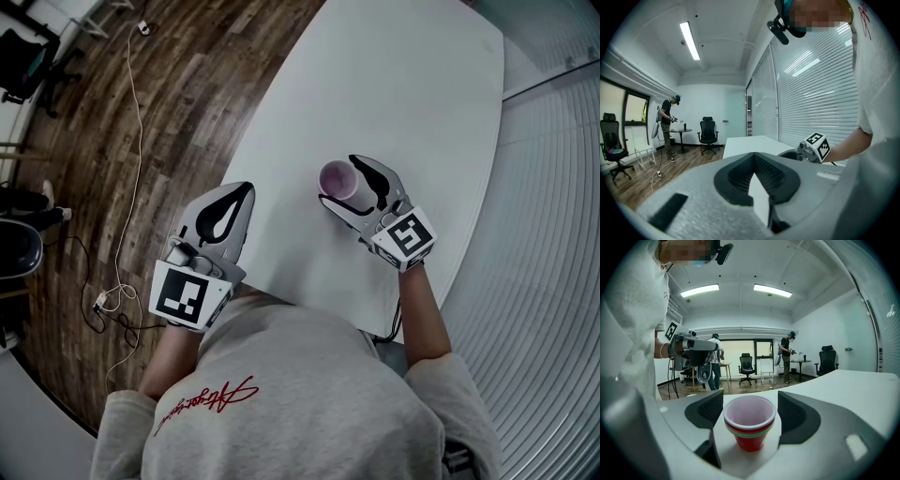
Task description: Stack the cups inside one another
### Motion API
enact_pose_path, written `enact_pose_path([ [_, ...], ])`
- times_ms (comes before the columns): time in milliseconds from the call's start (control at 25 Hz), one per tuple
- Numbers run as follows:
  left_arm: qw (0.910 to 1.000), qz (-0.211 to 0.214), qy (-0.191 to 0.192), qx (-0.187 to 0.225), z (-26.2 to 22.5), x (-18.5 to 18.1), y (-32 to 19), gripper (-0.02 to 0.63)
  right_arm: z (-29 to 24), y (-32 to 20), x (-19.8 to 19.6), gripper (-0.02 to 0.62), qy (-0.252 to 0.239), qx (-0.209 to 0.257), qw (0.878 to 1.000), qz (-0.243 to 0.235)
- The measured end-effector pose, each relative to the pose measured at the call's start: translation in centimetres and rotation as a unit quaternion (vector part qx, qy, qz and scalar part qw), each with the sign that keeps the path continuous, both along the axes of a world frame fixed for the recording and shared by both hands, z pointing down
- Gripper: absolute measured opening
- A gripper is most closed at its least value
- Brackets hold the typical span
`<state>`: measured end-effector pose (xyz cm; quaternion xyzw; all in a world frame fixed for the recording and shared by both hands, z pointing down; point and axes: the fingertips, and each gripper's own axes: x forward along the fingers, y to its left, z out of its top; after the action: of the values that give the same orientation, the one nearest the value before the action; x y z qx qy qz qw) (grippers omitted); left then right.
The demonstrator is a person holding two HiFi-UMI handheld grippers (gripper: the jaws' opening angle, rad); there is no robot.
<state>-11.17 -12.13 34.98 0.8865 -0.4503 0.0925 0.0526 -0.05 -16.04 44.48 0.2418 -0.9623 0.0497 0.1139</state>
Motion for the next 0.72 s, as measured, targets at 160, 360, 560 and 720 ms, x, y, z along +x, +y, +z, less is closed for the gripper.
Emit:
enact_pose_path([
  [160, 1.0000, 0.000, 0.006, 0.003, -0.3, 0.0, 0.0, -0.006, -0.1, 0.2, -0.1, 0.356, -0.001, -0.001, 1.000, 0.000],
  [360, 1.0000, 0.005, 0.002, 0.002, -0.1, 0.1, 0.0, -0.006, -0.6, 0.3, 0.0, 0.357, -0.008, 0.004, 1.000, 0.008],
  [560, 0.9999, 0.013, 0.005, 0.004, -0.5, 0.5, 0.2, -0.006, -1.8, 0.9, 0.1, 0.357, -0.015, 0.013, 1.000, 0.020],
  [720, 0.9998, 0.020, 0.006, 0.007, -0.3, 1.3, 0.1, -0.006, -2.4, 1.1, 1.0, 0.357, -0.022, 0.023, 0.999, 0.032],
])
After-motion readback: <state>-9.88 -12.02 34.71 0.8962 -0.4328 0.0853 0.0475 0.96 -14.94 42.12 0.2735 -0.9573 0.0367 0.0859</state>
